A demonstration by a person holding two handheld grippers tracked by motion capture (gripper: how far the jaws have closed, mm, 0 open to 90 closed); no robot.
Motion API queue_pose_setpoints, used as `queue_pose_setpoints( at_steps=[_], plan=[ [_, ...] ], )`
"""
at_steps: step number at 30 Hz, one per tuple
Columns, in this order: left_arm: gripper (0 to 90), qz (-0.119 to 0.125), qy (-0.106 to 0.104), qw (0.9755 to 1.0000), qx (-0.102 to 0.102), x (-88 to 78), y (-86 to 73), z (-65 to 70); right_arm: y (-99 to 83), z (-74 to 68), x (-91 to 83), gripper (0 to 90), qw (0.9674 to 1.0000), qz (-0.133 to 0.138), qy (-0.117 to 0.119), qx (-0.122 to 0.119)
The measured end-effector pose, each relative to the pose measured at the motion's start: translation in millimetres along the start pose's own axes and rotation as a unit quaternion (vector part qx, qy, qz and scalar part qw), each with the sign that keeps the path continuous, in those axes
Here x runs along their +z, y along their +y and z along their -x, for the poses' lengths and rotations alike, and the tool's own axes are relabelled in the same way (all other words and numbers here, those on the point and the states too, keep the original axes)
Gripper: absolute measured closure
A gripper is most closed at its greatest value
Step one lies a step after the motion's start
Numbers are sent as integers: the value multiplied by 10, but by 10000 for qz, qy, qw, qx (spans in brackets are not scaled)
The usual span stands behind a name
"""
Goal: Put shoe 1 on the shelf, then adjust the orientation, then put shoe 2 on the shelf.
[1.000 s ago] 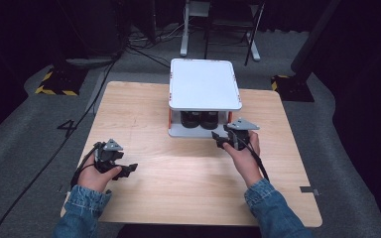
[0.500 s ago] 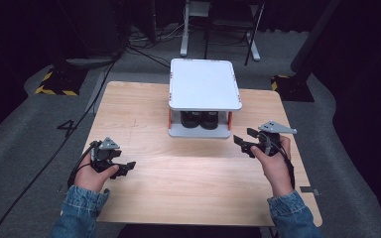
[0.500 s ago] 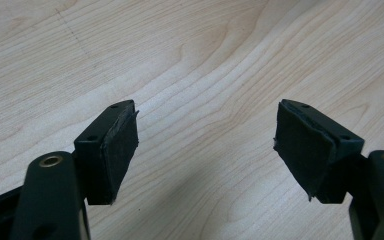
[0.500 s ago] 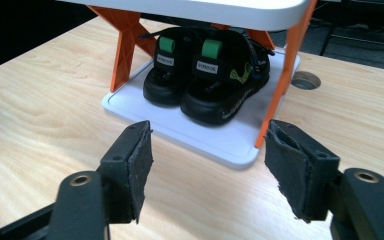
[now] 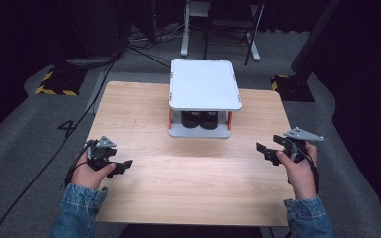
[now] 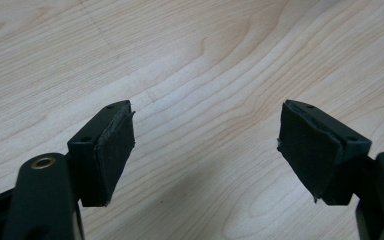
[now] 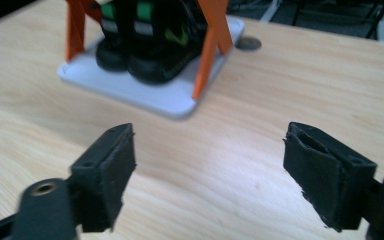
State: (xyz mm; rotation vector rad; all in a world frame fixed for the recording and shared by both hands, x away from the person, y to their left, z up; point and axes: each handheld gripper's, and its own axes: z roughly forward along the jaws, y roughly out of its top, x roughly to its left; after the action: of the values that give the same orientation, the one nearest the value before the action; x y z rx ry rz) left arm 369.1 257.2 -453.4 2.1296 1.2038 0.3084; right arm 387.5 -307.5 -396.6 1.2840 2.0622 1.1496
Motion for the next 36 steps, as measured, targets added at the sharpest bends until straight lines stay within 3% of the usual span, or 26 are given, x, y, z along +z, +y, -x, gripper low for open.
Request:
queue_pose_setpoints(
  at_steps=[3,19,29,36],
  plan=[
    [218,-47,65,10000,-6,1,-20,-27,-78,79,1,172,9997,-180,54,-130],
    [214,-123,137,9998,-33,6,-75,-63,-454,294,152,173,9968,-800,-6,50],
    [214,-234,123,9997,-5,65,-91,-86,-757,321,297,173,9913,-1313,-41,31],
    [199,-481,86,9988,78,191,-133,-116,-897,323,412,161,9915,-1277,-215,-160]
  ],
)
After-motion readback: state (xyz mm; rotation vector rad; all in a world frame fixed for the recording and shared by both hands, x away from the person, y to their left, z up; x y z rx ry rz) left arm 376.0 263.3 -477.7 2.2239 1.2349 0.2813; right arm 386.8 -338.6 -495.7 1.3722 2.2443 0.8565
